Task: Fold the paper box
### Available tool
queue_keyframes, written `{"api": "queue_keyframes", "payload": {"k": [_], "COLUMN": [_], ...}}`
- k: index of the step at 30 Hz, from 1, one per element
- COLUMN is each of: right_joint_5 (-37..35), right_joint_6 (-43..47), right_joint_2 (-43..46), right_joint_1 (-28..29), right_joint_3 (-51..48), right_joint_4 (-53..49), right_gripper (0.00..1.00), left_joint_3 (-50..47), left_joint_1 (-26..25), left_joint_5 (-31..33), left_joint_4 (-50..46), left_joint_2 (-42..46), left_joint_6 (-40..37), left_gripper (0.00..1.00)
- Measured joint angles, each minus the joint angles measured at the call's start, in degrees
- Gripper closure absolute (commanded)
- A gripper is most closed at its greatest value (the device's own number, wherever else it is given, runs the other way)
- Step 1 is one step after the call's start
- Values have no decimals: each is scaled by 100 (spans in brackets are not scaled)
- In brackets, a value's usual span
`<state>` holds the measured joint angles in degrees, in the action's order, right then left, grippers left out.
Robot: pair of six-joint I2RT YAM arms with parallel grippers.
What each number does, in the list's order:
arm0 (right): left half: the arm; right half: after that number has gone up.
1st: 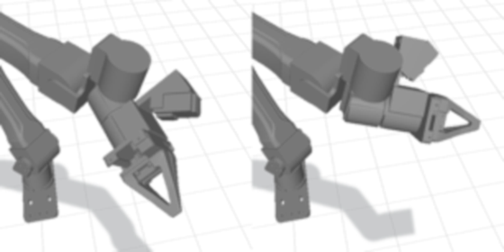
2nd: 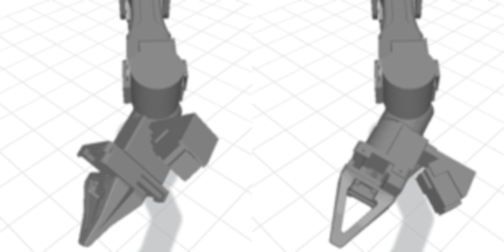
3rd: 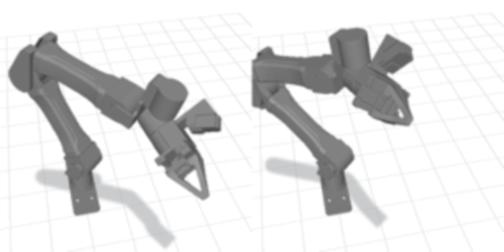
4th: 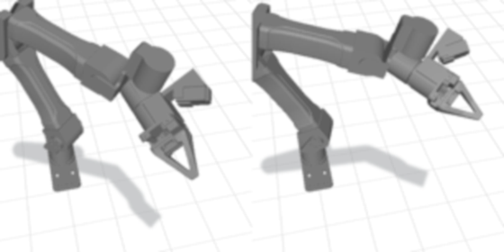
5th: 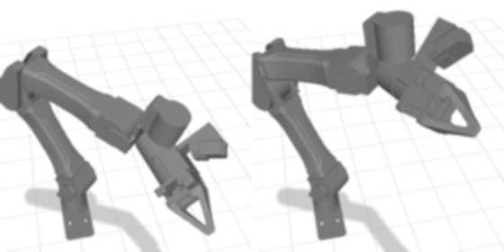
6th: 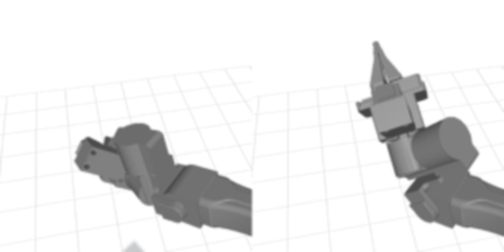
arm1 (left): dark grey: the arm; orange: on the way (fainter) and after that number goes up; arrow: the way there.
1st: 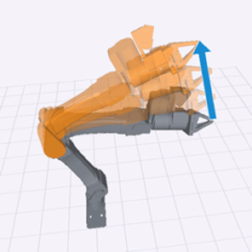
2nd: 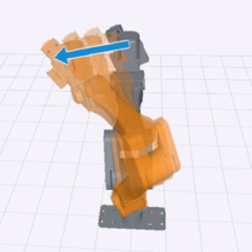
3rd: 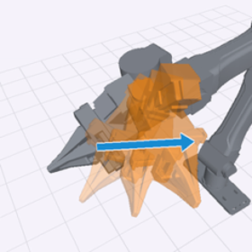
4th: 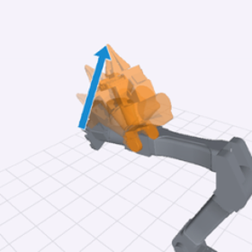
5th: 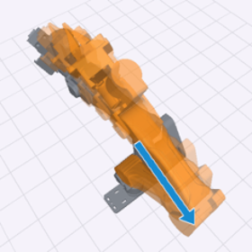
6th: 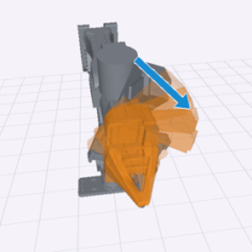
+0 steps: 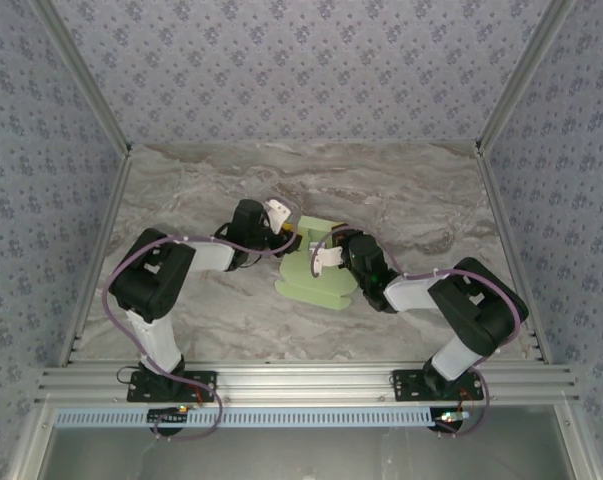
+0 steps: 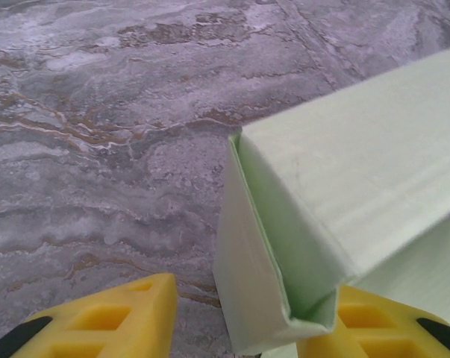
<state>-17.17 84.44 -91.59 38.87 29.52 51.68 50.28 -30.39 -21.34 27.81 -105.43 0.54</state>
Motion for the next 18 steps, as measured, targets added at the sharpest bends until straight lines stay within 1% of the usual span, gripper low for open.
{"api": "queue_keyframes", "payload": {"k": [4,12,18], "right_joint_5": [-7,-26,-68], "right_joint_6": [-20,-61,-81], "right_joint_2": [0,9,11], "right_joint_1": [4,15,15], "right_joint_3": [0,7,11], "right_joint_4": [-9,-28,-46], "right_gripper": [100,100,100], "left_joint_3": [37,162,199], "left_joint_1": [-66,-378,-511], "left_joint_5": [326,1187,1585], "left_joint_4": [26,46,63], "left_joint_2": [0,-24,-79], "left_joint_6": [131,260,323], "left_gripper": [58,61,62]}}
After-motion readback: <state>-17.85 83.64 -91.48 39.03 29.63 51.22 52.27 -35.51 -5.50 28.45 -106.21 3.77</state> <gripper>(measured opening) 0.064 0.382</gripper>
